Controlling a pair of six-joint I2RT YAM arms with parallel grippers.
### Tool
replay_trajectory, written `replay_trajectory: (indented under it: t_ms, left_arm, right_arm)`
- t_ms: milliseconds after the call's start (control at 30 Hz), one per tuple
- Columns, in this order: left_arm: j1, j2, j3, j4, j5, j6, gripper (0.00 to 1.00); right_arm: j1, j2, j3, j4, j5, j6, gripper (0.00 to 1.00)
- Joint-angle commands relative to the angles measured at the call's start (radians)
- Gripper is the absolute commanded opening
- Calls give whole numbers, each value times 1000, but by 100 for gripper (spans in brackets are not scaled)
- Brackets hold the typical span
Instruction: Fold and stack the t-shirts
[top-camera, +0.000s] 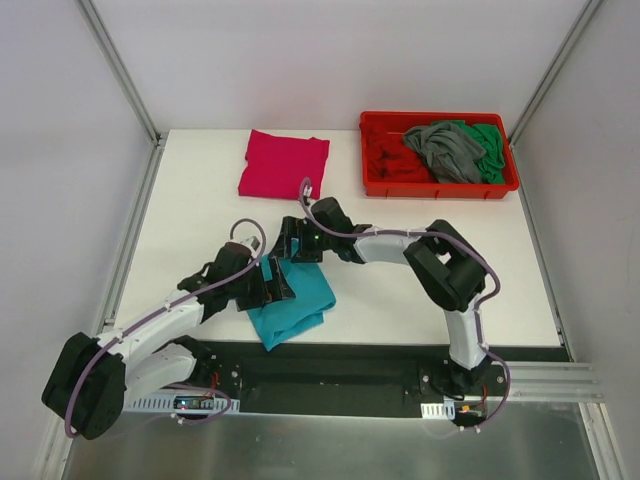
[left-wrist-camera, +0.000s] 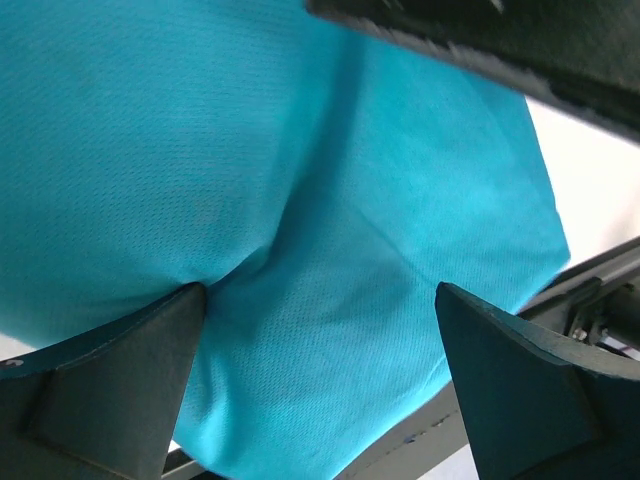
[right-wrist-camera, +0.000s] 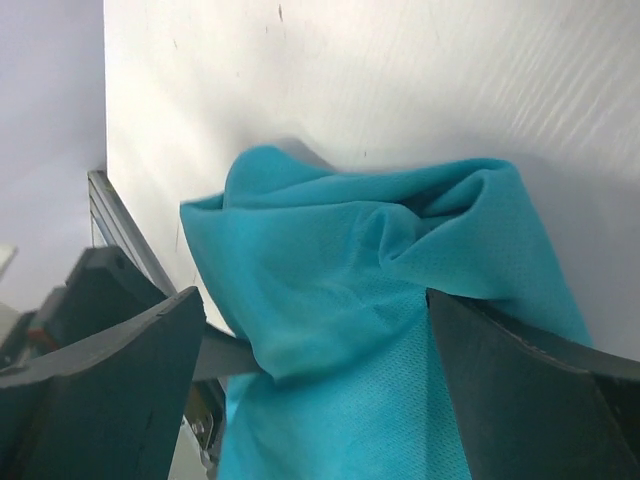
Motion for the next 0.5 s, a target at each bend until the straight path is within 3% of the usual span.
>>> replay_trajectory:
  t_ms: [0, 133, 267, 467]
  left_arm:
    - [-8, 43, -29, 146, 77, -9, 99]
    - [-8, 99, -19, 265, 86, -27, 99]
    - [-16, 214, 20, 371, 96, -81, 99]
    - [-114, 303, 92, 476, 42, -164, 99]
  right_arm:
    - [-47, 83, 60, -9, -11, -22, 96]
    - [-75, 170, 215, -85, -120, -106, 96]
    - [-87, 200, 315, -159, -113, -161, 96]
    - [-180, 100, 361, -321, -79, -227, 96]
